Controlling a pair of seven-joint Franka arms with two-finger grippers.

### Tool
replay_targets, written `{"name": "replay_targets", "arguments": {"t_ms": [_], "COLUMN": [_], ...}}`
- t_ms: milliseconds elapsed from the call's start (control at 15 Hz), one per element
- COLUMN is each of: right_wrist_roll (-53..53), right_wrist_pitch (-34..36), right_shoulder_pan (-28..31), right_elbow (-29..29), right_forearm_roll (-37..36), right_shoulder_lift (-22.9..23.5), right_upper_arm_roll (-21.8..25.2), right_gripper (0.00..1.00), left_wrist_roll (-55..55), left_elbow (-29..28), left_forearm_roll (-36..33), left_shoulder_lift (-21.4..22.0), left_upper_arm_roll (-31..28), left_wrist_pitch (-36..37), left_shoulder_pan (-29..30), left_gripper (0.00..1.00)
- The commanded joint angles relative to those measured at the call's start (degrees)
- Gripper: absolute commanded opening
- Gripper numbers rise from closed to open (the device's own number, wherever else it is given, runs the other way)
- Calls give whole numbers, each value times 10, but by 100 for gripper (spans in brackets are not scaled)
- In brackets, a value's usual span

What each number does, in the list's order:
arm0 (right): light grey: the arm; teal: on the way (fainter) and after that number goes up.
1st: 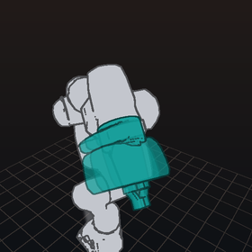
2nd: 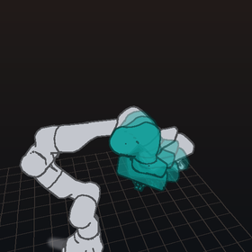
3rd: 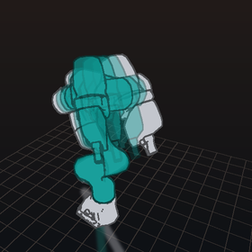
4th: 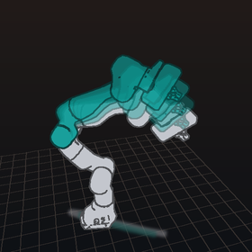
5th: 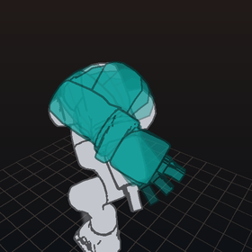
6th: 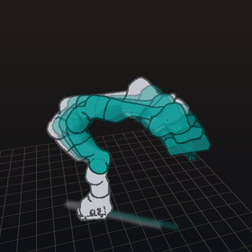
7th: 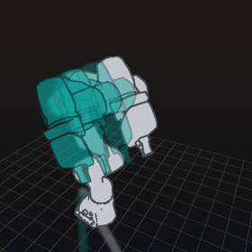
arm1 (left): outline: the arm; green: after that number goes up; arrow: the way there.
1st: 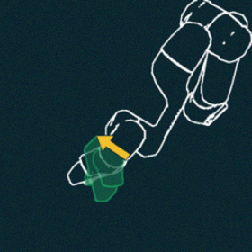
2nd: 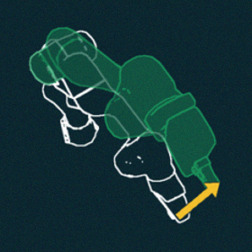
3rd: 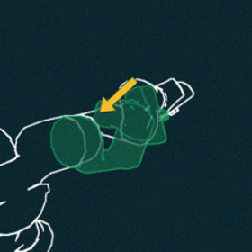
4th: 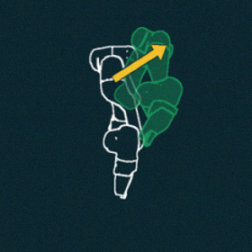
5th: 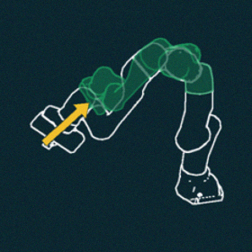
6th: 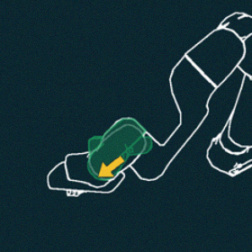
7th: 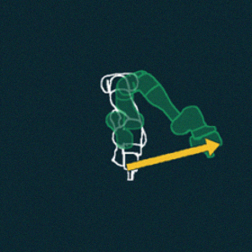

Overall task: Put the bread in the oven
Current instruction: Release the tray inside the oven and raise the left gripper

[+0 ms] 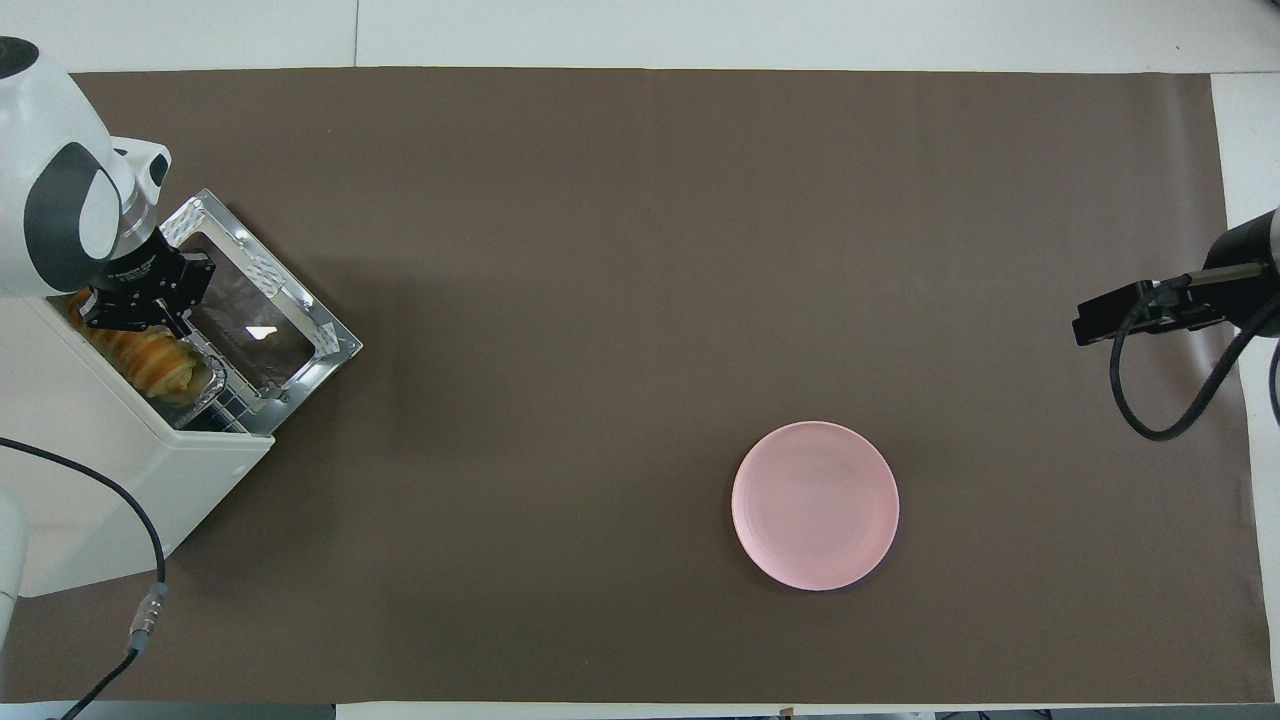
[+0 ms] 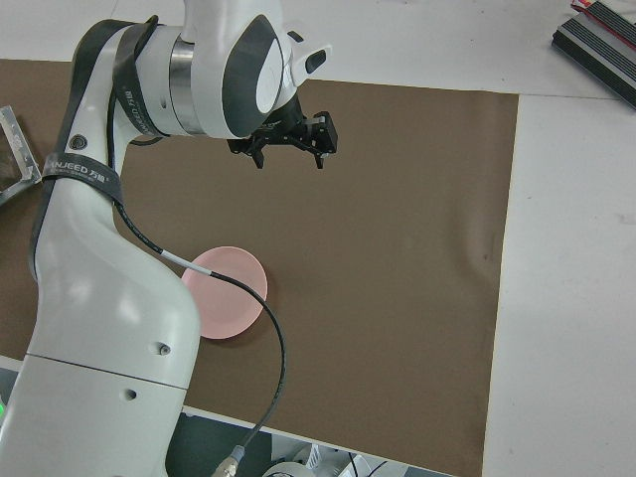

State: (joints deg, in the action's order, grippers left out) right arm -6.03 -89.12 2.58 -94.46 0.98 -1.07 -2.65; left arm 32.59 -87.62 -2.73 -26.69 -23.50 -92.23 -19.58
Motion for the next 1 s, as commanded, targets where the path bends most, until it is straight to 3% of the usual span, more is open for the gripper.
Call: {"name": "replay_targets", "arguments": {"t_ms": [0, 67, 533, 933], "right_wrist_roll": [8, 8, 8, 8], "right_wrist_pitch": [7, 7, 7, 7], "right_shoulder_pan": [10, 10, 10, 10], "right_elbow": [-1, -1, -1, -1], "right_forearm_roll": [-6, -6, -6, -6], "right_shoulder_lift": [-2, -2, -2, -2], "right_upper_arm_roll": [-10, -10, -10, -10], "right_gripper": [100, 100, 100, 100], "left_wrist_roll": [-2, -3, -18, -19], "left_elbow": [-27, -27, -7, 70], "left_forearm_roll": [-13, -17, -25, 17], "left_shoulder_lift": [23, 23, 23, 35], "left_upper_arm_roll": [-1, -1, 0, -1], "left_wrist_pitch": [-8, -8, -54, -38], "left_shoulder_pan": [-5, -5, -11, -11], "left_gripper": [82, 100, 100, 100]}}
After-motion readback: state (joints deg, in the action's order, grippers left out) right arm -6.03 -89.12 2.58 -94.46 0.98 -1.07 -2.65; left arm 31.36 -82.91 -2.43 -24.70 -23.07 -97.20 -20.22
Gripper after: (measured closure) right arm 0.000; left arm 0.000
